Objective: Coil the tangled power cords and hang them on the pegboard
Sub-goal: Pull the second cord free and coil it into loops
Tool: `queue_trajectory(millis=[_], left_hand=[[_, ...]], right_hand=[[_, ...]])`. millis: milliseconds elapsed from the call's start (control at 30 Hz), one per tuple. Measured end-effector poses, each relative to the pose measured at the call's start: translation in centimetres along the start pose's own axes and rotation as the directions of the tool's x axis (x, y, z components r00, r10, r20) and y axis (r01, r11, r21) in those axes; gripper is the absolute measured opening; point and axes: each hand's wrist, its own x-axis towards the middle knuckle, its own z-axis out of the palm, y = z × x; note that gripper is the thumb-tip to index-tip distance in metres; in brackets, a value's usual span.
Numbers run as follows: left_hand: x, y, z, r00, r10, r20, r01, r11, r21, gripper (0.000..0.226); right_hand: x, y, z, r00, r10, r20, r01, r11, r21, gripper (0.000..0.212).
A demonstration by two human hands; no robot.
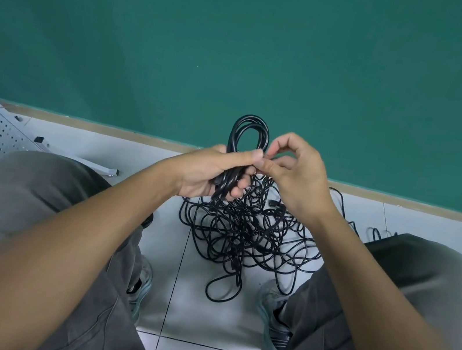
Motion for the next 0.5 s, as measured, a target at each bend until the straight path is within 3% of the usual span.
queue_trajectory(millis=[167,300,433,500], left_hand=[[0.0,0.3,-0.9,0.998,0.062,-0.010,-0.062,0.993,-0.098,0.027],[0.0,0.7,-1.6,0.995,0.093,-0.043,-0.100,0.979,-0.176,0.025],[0.1,0.6,-1.5,0.990,0.068,-0.123,-0.085,0.986,-0.142,0.026],[0.3,0.6,-1.8,0.979,0.056,-0.195,-0.075,0.993,-0.090,0.023]], right_hand=[[0.3,0.9,-0.5,0.999,-0.025,0.021,0.028,0.990,-0.139,0.017],[0.6,2.0,-0.8,0.999,0.038,0.004,-0.035,0.951,-0.308,0.006],[0.8,2.4,-0.5,0.994,0.056,-0.089,-0.074,0.974,-0.214,0.003],[0.7,2.2,-0.6,0.991,0.061,-0.117,-0.073,0.993,-0.095,0.012]])
